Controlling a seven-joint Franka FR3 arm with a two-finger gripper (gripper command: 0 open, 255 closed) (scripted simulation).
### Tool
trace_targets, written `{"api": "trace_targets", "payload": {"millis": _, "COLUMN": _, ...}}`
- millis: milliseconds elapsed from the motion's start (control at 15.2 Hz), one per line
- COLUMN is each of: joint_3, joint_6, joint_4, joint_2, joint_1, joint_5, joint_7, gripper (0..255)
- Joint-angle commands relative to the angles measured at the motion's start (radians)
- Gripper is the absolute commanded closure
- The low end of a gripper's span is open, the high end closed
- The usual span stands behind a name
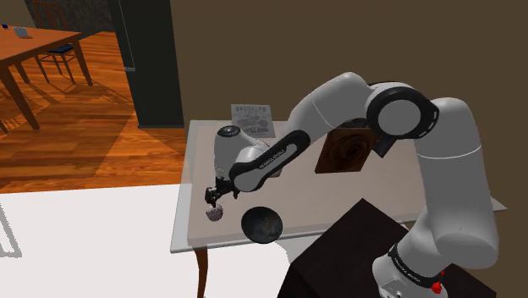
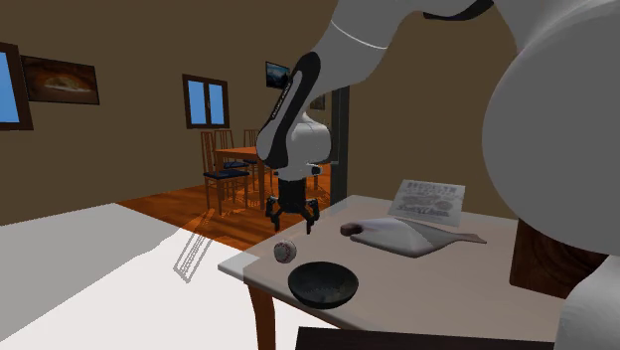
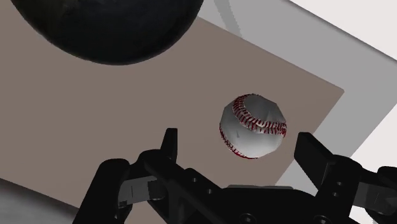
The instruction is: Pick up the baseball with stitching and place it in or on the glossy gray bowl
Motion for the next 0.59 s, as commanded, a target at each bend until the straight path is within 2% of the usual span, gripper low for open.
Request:
{"api": "trace_targets", "payload": {"millis": 0, "joint_3": -0.014, "joint_6": -0.012, "joint_4": 0.090, "joint_2": 0.077, "joint_1": 0.029, "joint_5": -0.015, "joint_7": 0.016, "gripper": 0}}
{"api": "trace_targets", "payload": {"millis": 132, "joint_3": -0.025, "joint_6": -0.020, "joint_4": 0.163, "joint_2": 0.139, "joint_1": 0.050, "joint_5": -0.023, "joint_7": 0.024, "gripper": 0}}
{"api": "trace_targets", "payload": {"millis": 528, "joint_3": -0.042, "joint_6": 0.019, "joint_4": 0.193, "joint_2": 0.207, "joint_1": 0.062, "joint_5": -0.037, "joint_7": 0.032, "gripper": 0}}
